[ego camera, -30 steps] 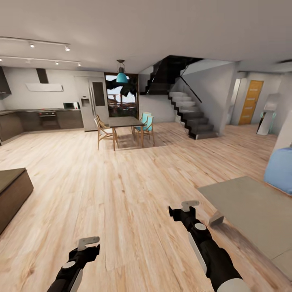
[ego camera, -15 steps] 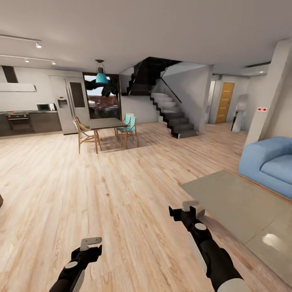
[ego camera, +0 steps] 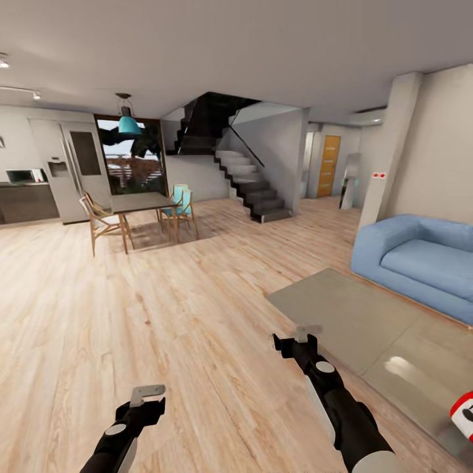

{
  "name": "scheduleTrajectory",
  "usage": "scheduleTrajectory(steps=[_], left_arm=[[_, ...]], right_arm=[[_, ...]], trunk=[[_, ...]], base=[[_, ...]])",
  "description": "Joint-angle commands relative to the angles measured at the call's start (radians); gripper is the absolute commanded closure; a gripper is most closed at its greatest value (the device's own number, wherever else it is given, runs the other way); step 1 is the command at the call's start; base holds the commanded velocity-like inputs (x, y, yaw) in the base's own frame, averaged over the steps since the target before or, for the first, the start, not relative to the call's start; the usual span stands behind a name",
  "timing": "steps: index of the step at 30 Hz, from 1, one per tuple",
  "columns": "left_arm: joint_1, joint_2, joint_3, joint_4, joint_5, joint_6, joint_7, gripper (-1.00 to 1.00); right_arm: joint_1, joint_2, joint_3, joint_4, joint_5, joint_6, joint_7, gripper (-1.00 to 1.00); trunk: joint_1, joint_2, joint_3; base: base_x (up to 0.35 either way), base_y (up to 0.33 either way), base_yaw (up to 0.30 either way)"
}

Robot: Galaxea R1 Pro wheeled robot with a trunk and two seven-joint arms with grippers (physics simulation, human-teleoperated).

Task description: Turn on the radio receiver that's on the table in the living room.

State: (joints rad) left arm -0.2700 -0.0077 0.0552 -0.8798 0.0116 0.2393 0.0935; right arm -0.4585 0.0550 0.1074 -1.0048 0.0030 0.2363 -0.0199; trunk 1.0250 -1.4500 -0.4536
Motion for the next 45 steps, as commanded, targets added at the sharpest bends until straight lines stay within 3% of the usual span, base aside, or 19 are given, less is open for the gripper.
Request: scheduleTrajectory(steps=[1, 45], left_arm=[[0.000, 0.000, 0.000, 0.001, 0.000, 0.000, 0.000, -1.00], [0.000, 0.000, 0.000, 0.010, -0.001, -0.002, 0.000, -1.00]], right_arm=[[0.000, 0.000, 0.000, 0.000, 0.000, 0.000, 0.000, -1.00], [0.000, -0.001, 0.000, 0.000, 0.000, 0.000, 0.000, -1.00]], trunk=[[0.000, 0.000, 0.000], [0.000, 0.000, 0.000]], base=[[0.000, 0.000, -0.286], [0.000, 0.000, -0.286]])
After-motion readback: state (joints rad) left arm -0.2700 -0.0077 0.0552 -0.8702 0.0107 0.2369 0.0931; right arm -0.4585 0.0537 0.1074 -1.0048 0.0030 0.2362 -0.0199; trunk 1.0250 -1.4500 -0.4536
